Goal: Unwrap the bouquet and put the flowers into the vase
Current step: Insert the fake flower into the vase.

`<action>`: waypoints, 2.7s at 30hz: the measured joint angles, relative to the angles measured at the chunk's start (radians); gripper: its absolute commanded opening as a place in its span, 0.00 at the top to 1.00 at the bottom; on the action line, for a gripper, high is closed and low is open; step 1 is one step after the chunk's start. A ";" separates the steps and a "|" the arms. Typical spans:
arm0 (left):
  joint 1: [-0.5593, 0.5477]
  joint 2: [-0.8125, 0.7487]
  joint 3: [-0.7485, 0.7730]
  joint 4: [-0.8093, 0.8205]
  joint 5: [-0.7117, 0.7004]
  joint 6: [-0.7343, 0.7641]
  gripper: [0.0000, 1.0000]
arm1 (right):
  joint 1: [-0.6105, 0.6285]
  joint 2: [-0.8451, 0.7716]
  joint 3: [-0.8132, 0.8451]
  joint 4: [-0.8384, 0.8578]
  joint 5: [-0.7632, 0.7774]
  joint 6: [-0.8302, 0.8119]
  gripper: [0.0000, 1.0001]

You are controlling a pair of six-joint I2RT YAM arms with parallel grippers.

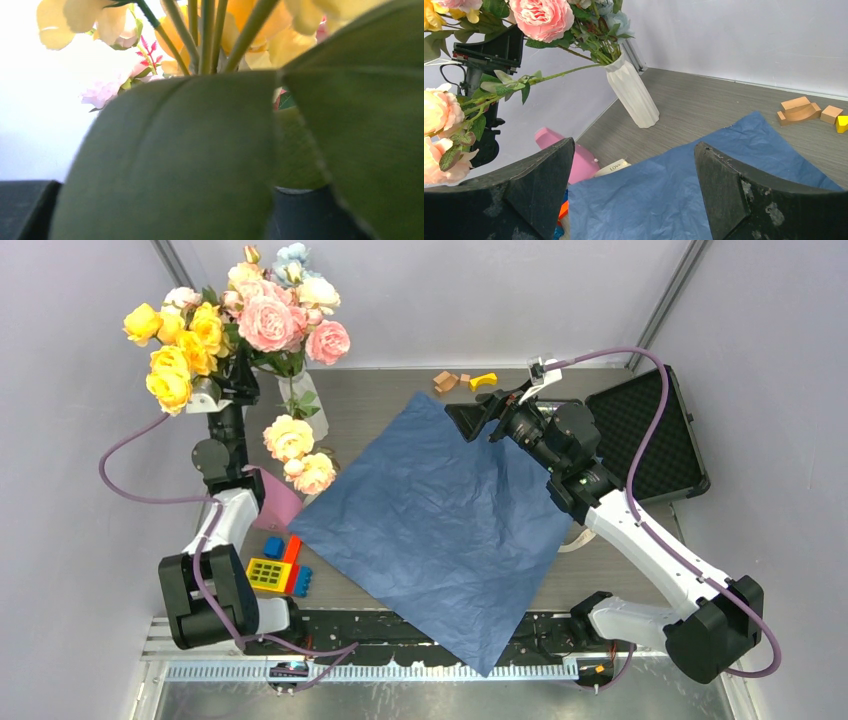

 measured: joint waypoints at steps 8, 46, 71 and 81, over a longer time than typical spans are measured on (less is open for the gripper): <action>0.000 -0.066 -0.054 -0.038 -0.015 0.023 0.43 | 0.000 0.000 0.000 0.000 0.000 0.001 0.05; 0.000 -0.463 -0.253 -0.444 -0.118 0.072 0.48 | 0.000 -0.042 -0.029 0.003 0.000 0.027 0.05; 0.000 -0.300 -0.108 -0.501 0.083 0.053 1.00 | 0.000 -0.042 -0.030 -0.001 0.001 0.030 0.05; 0.000 -0.273 -0.104 -0.535 0.104 0.041 0.69 | 0.000 -0.042 -0.030 -0.002 0.001 0.030 0.05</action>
